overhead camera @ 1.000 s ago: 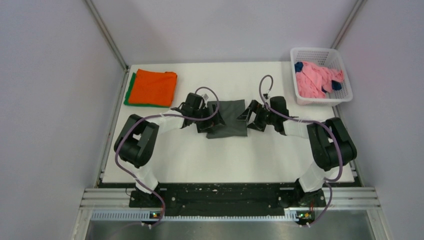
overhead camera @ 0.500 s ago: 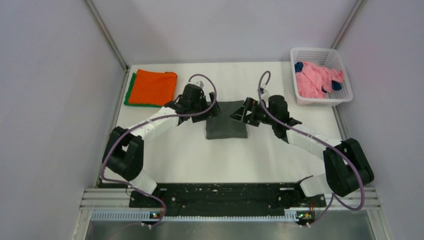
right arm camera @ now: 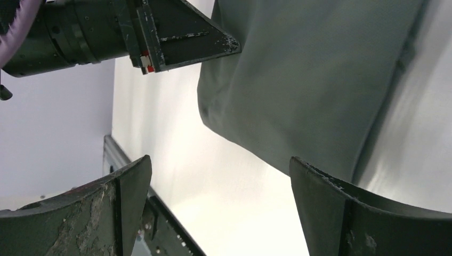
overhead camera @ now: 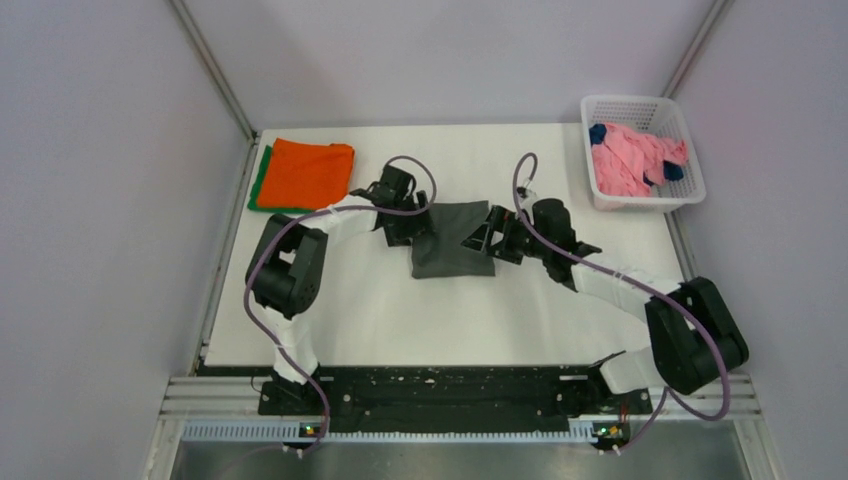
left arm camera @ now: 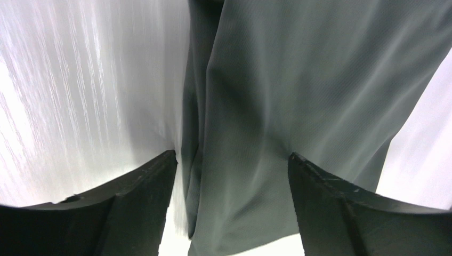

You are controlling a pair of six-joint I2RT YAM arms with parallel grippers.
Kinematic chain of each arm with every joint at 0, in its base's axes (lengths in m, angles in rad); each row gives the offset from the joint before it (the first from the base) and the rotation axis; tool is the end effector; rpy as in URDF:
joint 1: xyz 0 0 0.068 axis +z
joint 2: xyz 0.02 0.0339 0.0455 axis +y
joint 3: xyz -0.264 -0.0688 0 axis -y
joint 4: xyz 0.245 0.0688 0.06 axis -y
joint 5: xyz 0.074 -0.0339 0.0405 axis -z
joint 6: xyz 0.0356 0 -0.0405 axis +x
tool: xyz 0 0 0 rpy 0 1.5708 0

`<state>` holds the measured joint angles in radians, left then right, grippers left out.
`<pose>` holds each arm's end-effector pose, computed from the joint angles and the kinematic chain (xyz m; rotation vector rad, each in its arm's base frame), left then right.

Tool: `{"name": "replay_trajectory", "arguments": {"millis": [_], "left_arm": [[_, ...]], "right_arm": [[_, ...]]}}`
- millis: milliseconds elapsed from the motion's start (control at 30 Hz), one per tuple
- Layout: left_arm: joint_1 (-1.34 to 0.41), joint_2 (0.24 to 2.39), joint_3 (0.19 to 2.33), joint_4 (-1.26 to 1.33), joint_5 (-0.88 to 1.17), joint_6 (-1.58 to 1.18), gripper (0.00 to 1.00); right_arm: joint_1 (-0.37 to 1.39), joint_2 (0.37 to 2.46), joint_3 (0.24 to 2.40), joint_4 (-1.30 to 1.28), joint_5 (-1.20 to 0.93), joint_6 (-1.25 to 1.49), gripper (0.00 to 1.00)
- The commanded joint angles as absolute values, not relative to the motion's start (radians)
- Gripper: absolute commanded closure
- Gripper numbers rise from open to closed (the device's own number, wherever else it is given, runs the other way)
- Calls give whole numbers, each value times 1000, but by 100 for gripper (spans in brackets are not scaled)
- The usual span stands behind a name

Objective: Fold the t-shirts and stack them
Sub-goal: Put the neatly folded tshirt into the corner of the board with the left arm

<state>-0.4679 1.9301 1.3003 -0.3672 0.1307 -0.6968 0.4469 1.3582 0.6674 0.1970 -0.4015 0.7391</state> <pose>0.3598 -0.1870 0.1730 -0.2540 2.6618 -0.5799 0.2513 0.1359 0.2111 0.0559 2.2255 1.1107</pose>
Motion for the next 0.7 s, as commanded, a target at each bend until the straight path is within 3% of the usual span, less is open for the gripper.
{"name": "replay_trajectory", "arguments": {"millis": [0, 133, 267, 300, 467, 667], "left_arm": [[-544, 2026, 1390, -485, -17, -678, 32], [-596, 2106, 1490, -611, -164, -702, 56], [-604, 2170, 1594, -706, -266, -710, 96], [-605, 2185, 1628, -750, -302, -706, 100], [-605, 2194, 1752, -848, -590, -601, 100], [-575, 2130, 1788, -722, -904, -273, 100]], "right_arm": [[430, 1202, 687, 99, -243, 665, 1], [419, 1114, 676, 44, -181, 647, 1], [404, 1061, 665, 28, -170, 635, 1], [400, 1051, 662, 26, -169, 632, 1], [378, 1022, 649, 22, -156, 617, 1], [367, 1019, 648, 9, -135, 586, 1]]}}
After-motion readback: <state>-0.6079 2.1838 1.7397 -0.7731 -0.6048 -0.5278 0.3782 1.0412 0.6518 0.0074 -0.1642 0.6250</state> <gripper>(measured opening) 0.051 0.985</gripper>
